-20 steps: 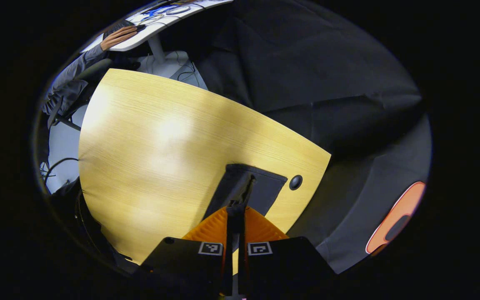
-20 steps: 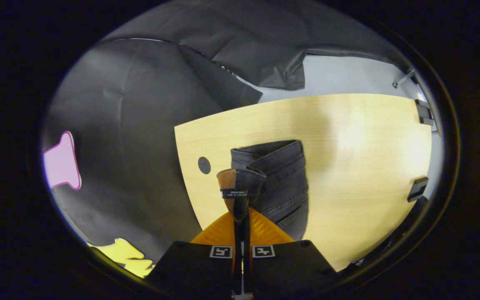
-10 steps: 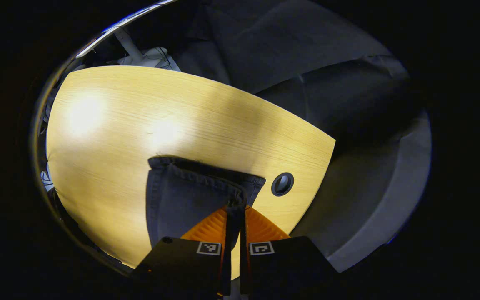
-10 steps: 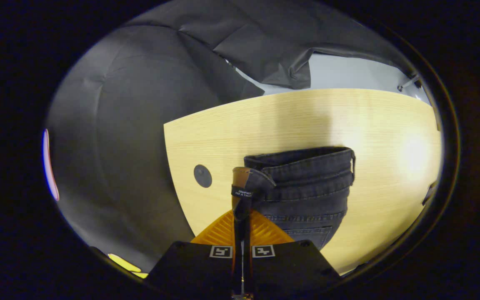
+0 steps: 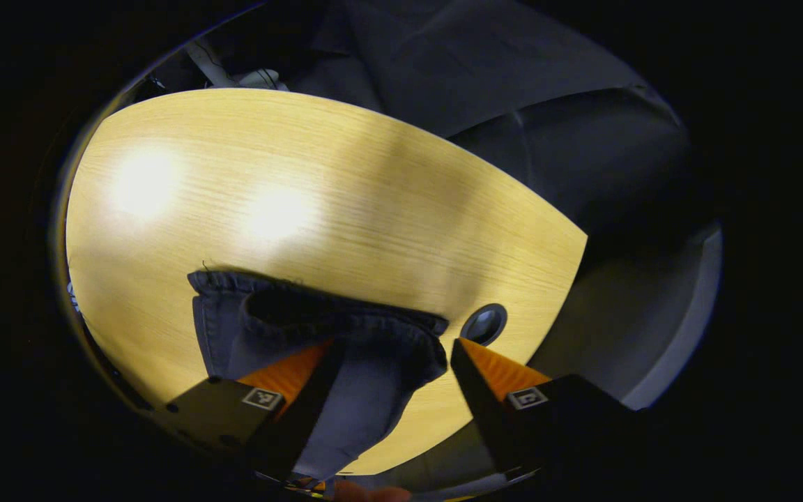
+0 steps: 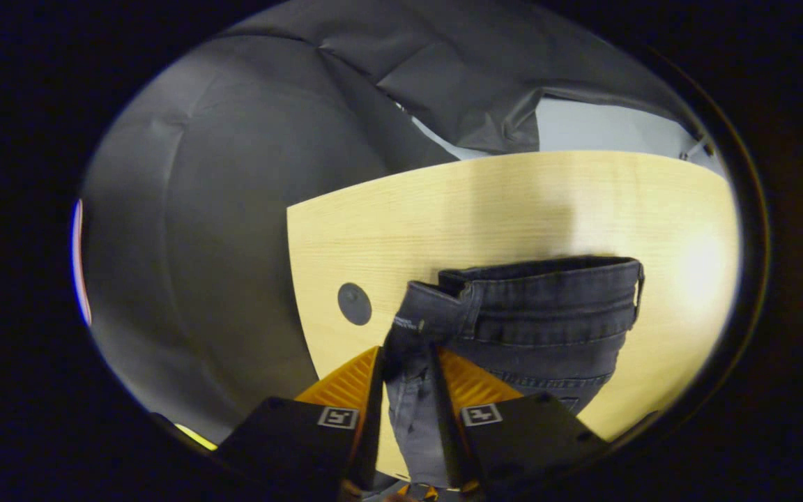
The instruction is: Grasp the waist and the cuffs of the jeans and fold them to make the two legs overlap; first hold the waist and fold one-third of the jeans toward the cuffs, then hold the cuffs and fold the remaining one-third in the same direction to finish folding.
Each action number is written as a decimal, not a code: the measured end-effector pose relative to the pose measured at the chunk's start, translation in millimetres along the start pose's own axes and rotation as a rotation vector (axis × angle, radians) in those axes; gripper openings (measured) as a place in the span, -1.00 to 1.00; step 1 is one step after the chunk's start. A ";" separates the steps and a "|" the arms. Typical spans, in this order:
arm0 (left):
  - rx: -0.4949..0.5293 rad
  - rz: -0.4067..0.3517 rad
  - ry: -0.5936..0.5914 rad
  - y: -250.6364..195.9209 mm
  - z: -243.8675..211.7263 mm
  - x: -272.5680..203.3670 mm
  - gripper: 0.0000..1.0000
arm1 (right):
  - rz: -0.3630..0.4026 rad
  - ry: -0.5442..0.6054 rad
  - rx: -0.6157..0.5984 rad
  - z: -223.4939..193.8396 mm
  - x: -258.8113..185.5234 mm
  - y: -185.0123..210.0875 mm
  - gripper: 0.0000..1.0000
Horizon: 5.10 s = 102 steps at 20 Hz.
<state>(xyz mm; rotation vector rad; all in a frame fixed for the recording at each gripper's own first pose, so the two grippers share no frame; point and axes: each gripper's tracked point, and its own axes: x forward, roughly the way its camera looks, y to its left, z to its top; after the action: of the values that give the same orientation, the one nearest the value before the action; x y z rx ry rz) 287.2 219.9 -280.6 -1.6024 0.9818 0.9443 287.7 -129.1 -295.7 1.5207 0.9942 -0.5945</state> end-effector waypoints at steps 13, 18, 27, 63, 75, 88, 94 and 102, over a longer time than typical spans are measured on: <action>0.833 -0.475 -0.257 7.7 -98.0 -253.2 1.00 | 0.265 -0.264 -0.907 -65.7 -174.3 16.4 0.79; 1.193 -0.661 -0.560 38.8 -137.0 -310.1 0.97 | 0.475 -0.449 -1.298 -129.5 -216.7 13.7 0.79; 1.522 -0.765 -0.731 115.7 -200.7 -288.5 0.98 | 0.376 -0.555 -1.351 -124.6 -184.8 -13.4 0.89; 1.421 -0.507 -0.810 199.9 -165.0 -301.2 0.98 | 0.134 -0.476 -1.285 36.4 23.5 -5.4 -0.84; 1.341 -0.532 -0.866 196.2 -85.4 -298.4 0.98 | 0.496 -0.458 -1.667 -234.6 -137.1 93.4 -0.85; 1.229 -0.452 -0.887 196.4 23.2 -296.2 0.98 | 0.257 -0.151 -1.902 -431.3 69.9 -27.8 -0.84; 1.215 -0.454 -0.824 160.7 25.5 -264.9 0.98 | 0.356 -0.086 -1.898 -426.4 33.0 -5.0 0.02; 1.060 -0.364 -0.523 107.5 9.7 -153.2 0.97 | 0.481 -0.167 -1.923 -364.6 -102.9 -3.2 0.86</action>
<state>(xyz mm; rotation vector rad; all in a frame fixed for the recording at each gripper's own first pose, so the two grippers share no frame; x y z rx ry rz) 130.6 233.0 -178.6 -0.5511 0.5989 0.4007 174.2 196.3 -138.2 -0.0930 0.5439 0.5689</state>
